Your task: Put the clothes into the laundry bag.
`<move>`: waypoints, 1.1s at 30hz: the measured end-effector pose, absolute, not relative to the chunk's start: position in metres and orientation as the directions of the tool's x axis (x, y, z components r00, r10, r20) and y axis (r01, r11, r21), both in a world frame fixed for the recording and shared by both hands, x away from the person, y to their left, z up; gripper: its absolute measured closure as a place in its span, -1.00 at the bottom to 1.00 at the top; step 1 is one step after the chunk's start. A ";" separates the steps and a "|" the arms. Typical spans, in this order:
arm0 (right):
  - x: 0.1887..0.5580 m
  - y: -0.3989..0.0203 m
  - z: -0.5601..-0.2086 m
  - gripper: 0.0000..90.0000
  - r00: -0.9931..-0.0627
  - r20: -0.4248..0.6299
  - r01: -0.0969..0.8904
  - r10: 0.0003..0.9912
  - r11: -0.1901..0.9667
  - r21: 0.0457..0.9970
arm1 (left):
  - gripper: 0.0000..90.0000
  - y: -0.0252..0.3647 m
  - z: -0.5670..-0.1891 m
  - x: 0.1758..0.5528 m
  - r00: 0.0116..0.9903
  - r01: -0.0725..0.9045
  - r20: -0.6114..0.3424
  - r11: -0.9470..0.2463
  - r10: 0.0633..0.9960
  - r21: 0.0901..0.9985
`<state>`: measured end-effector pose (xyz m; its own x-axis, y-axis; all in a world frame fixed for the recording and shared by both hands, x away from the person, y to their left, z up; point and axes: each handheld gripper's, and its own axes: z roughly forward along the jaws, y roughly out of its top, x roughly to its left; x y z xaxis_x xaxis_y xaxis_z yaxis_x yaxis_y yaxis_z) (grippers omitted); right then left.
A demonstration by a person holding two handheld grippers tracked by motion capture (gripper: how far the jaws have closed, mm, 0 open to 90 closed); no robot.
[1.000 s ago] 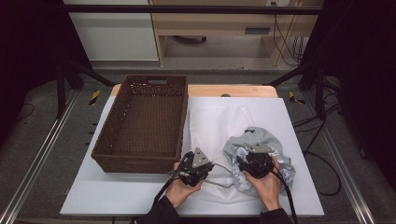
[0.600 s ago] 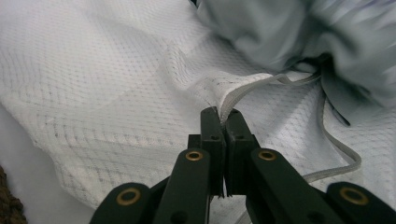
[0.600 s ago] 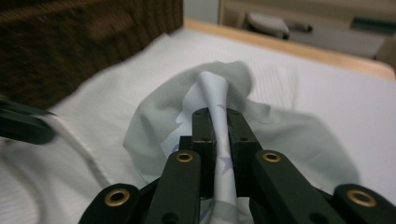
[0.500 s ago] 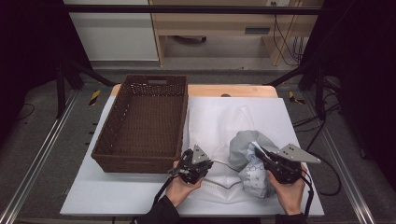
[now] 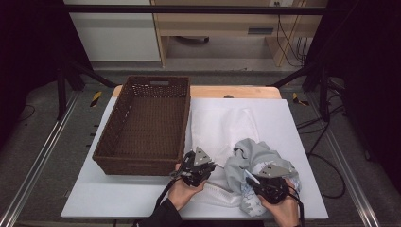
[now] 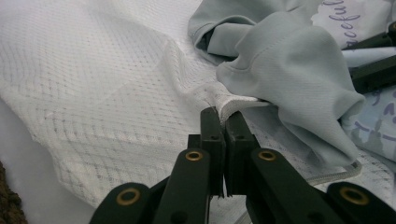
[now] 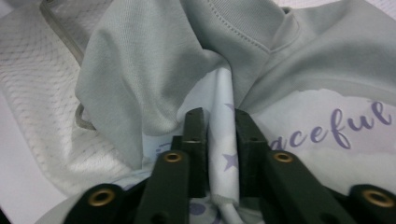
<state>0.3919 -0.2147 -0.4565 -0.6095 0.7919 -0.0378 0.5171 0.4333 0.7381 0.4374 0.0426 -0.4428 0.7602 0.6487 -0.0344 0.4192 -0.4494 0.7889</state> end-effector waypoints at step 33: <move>0.381 -0.167 -0.417 0.82 -0.759 0.061 0.376 0.649 0.359 0.854 | 0.96 0.046 -0.432 0.436 0.748 0.416 -0.070 -0.384 0.660 0.824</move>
<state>0.3810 -0.1670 -0.4170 -0.7586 0.6486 0.0611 0.3760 0.3593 0.8541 0.4359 0.0461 -0.4320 0.7484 0.6595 -0.0704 0.4161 -0.3841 0.8242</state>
